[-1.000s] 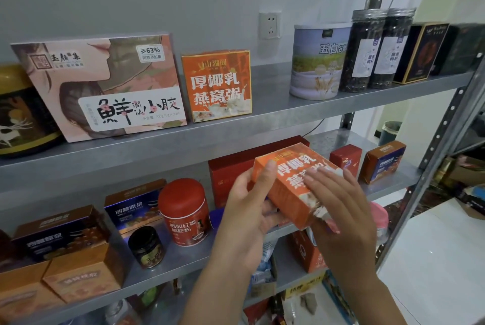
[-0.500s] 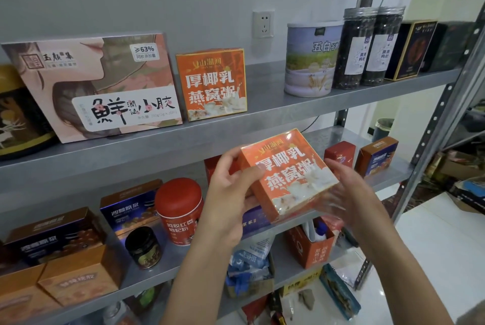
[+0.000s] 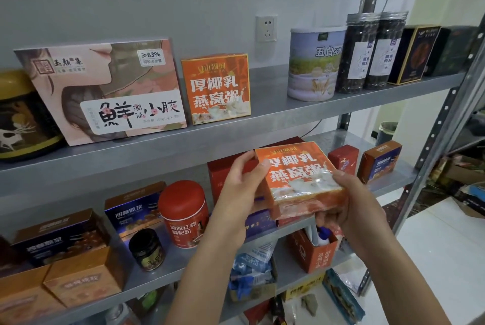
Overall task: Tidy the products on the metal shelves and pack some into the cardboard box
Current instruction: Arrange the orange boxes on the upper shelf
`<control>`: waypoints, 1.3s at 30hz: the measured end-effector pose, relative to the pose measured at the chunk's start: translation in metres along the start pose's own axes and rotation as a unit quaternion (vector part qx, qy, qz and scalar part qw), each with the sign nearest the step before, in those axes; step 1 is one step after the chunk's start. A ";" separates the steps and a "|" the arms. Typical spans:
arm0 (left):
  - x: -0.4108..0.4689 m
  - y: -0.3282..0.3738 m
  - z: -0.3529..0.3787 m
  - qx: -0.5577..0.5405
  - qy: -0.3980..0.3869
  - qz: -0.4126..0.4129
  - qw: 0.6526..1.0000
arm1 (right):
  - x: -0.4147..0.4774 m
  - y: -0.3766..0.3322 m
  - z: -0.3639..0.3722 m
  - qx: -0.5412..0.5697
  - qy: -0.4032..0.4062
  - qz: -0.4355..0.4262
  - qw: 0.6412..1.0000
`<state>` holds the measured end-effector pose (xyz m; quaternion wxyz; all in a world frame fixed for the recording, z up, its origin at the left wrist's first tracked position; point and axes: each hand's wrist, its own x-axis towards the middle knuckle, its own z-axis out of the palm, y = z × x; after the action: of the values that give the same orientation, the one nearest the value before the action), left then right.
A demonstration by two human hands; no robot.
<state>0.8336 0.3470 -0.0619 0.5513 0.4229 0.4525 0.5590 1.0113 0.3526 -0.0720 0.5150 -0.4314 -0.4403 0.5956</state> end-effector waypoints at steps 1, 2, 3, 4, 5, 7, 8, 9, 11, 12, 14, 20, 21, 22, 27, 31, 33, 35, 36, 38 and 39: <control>-0.001 0.000 -0.001 0.013 -0.004 0.017 1.000 | 0.000 0.001 0.001 -0.016 0.011 -0.025 1.000; -0.002 0.001 -0.001 0.012 -0.014 0.022 1.000 | 0.001 0.004 -0.001 -0.039 0.014 -0.055 0.998; -0.001 0.001 -0.002 0.009 -0.027 0.022 0.999 | 0.001 0.006 -0.002 -0.062 0.013 -0.081 0.995; -0.001 0.001 -0.002 0.008 -0.036 0.023 0.999 | 0.002 0.008 -0.005 -0.082 0.008 -0.101 0.991; 0.000 0.000 -0.002 0.012 -0.039 0.033 0.999 | 0.002 0.008 -0.007 -0.095 0.000 -0.111 0.989; 0.001 -0.003 -0.001 0.020 -0.042 0.064 0.997 | 0.003 0.007 -0.009 -0.103 -0.027 -0.110 0.988; 0.002 -0.005 -0.001 0.024 -0.047 0.079 0.995 | 0.002 0.006 -0.009 -0.092 -0.043 -0.107 0.989; 0.002 -0.007 0.000 0.036 -0.054 0.094 0.993 | 0.002 0.004 -0.009 -0.068 -0.055 -0.102 0.991; 0.002 -0.011 0.006 0.081 -0.051 0.118 0.988 | 0.002 0.006 -0.009 -0.025 -0.054 -0.110 0.992; 0.002 -0.012 0.010 0.125 -0.035 0.137 0.982 | 0.001 0.007 -0.008 -0.024 -0.037 -0.126 0.991; 0.001 -0.014 0.018 0.245 0.017 0.188 0.951 | -0.001 0.011 -0.005 -0.096 0.034 -0.185 0.977; -0.006 -0.010 0.039 0.173 -0.135 0.169 0.961 | -0.001 0.025 0.012 -0.209 0.083 -0.337 0.914; -0.006 -0.005 0.039 0.155 -0.159 0.166 0.961 | -0.002 0.027 0.013 -0.210 0.049 -0.346 0.913; -0.005 -0.001 0.037 0.133 -0.166 0.160 0.964 | -0.004 0.028 0.013 -0.207 0.003 -0.345 0.915; 0.005 0.007 0.016 0.034 -0.127 0.125 0.983 | -0.008 0.019 0.006 -0.276 -0.074 -0.319 0.904; 0.003 0.009 0.015 0.048 -0.161 0.125 0.978 | 0.000 0.000 0.002 -0.258 -0.053 -0.302 0.916; 0.002 0.014 0.018 0.062 -0.178 0.132 0.973 | 0.002 -0.006 0.005 -0.237 -0.066 -0.298 0.922; 0.003 0.021 0.019 0.086 -0.190 0.143 0.967 | 0.004 -0.009 0.006 -0.235 -0.063 -0.304 0.921; 0.004 0.025 0.019 0.101 -0.191 0.150 0.965 | 0.005 -0.011 0.006 -0.237 -0.061 -0.307 0.920; 0.006 0.033 0.020 0.127 -0.194 0.163 0.959 | 0.007 -0.016 0.009 -0.259 -0.050 -0.321 0.909; 0.007 0.035 0.020 0.139 -0.198 0.167 0.956 | 0.009 -0.018 0.011 -0.283 -0.036 -0.336 0.897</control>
<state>0.8442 0.3558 -0.0236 0.4641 0.6674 0.3305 0.4795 1.0041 0.3622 -0.0530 0.5243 -0.3632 -0.7276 0.2524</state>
